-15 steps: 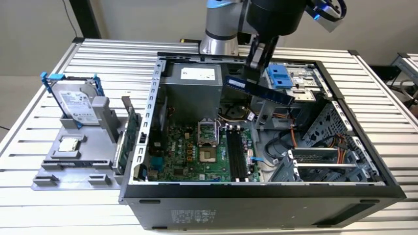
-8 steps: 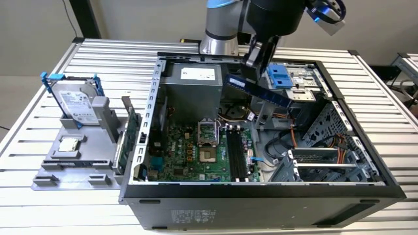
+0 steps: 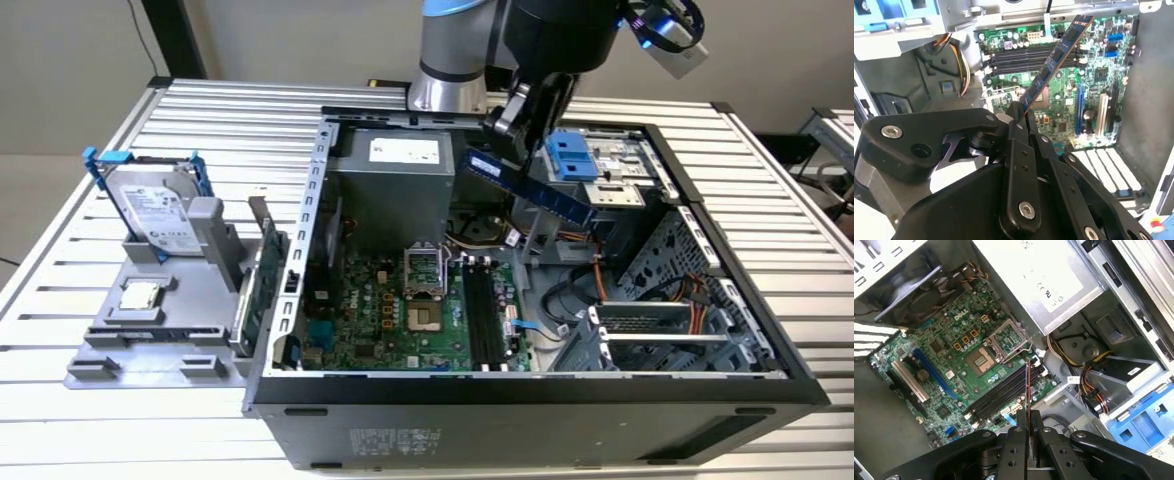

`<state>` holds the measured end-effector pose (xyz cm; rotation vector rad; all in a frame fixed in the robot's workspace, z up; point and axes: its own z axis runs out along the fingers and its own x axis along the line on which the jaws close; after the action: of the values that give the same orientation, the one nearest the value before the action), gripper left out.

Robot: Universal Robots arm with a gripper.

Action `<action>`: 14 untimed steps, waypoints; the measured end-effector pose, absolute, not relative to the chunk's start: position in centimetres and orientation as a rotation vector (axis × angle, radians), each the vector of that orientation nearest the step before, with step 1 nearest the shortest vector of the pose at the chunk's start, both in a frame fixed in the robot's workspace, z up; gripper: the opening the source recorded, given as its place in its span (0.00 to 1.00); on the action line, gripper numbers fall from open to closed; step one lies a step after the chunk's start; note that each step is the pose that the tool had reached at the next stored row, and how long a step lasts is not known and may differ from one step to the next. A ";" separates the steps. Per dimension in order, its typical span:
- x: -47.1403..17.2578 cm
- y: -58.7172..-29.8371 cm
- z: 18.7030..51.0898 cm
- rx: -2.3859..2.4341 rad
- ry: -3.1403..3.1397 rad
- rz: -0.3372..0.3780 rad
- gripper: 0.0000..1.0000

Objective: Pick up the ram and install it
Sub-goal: 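Insert the ram into the slot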

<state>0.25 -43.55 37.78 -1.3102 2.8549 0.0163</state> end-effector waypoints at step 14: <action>0.2 -43.5 37.8 -0.991 2.980 0.016 0.00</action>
<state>0.25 -43.55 37.78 -0.9906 2.9797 0.0161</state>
